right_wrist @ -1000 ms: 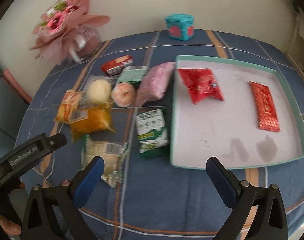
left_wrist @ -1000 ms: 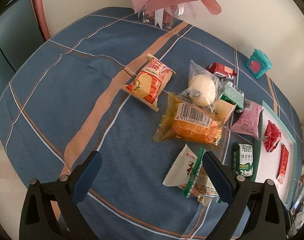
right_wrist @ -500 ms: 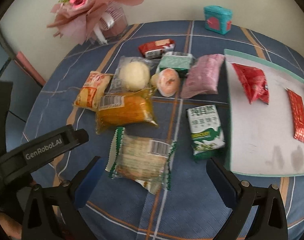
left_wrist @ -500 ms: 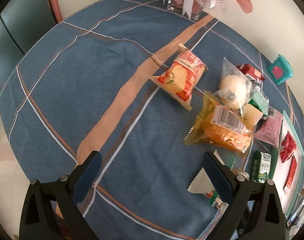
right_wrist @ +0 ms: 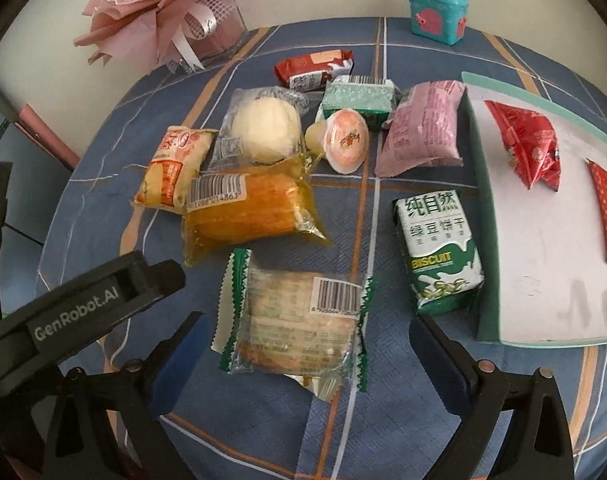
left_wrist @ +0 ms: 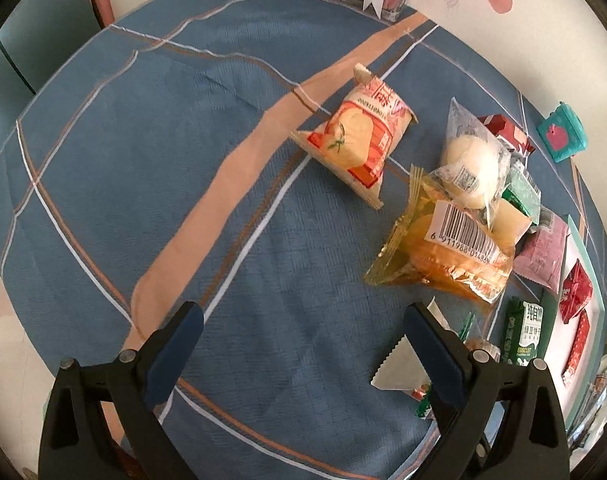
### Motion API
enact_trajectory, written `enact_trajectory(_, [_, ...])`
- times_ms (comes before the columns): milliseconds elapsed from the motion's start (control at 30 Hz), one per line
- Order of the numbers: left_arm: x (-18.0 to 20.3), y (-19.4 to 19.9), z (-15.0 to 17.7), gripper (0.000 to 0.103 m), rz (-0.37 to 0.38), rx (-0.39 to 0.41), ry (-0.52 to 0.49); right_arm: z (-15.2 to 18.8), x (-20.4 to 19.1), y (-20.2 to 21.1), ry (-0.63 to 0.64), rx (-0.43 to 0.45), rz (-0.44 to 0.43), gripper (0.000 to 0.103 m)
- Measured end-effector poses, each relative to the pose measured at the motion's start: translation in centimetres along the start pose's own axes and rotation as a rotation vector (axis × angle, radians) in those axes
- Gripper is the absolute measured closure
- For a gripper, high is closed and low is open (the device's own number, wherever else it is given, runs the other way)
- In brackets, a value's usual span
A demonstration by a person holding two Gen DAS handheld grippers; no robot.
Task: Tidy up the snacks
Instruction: 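Grasp the clear-wrapped pastry with green edges using the right tool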
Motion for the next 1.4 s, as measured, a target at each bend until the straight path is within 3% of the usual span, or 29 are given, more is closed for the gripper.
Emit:
enact_trajectory(133, [0.1, -0.6, -0.1, 0.003, 0.002, -0.013, -0.004, 0.0, -0.5, -0.7, -0.004, -0.010, -0.008, 0.009])
enact_trajectory(267, [0.0, -0.9, -0.2, 0.003, 0.008, -0.020, -0.014, 0.2, -0.8, -1.6, 0.004, -0.036, -0.004, 0.022])
enact_trajectory(433, [0.4, -1.2, 0.1, 0.003, 0.007, -0.024, -0.030, -0.1, -1.1, -2.4, -0.013, -0.034, -0.019, 0.031])
enact_trajectory(833, [1.8, -1.7, 0.8, 0.003, 0.013, -0.031, -0.053, 0.2, 0.3, -1.8, -0.013, -0.035, -0.034, 0.047])
enact_trajectory(1400, [2.6, 0.3, 1.2, 0.003, 0.052, -0.021, -0.083, 0.3, 3.2, 2.5, -0.003, 0.006, -0.009, 0.048])
Point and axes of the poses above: each gripper's, at about its wrist camera, not at the fingertips, and y roughly against the way its jaws point, x to its right, z to its underside, the point moved 3 cm from there along -y, roughly the way its jaws point, and after that the axes turned 2 degrees about y, right-handed, at the moved point
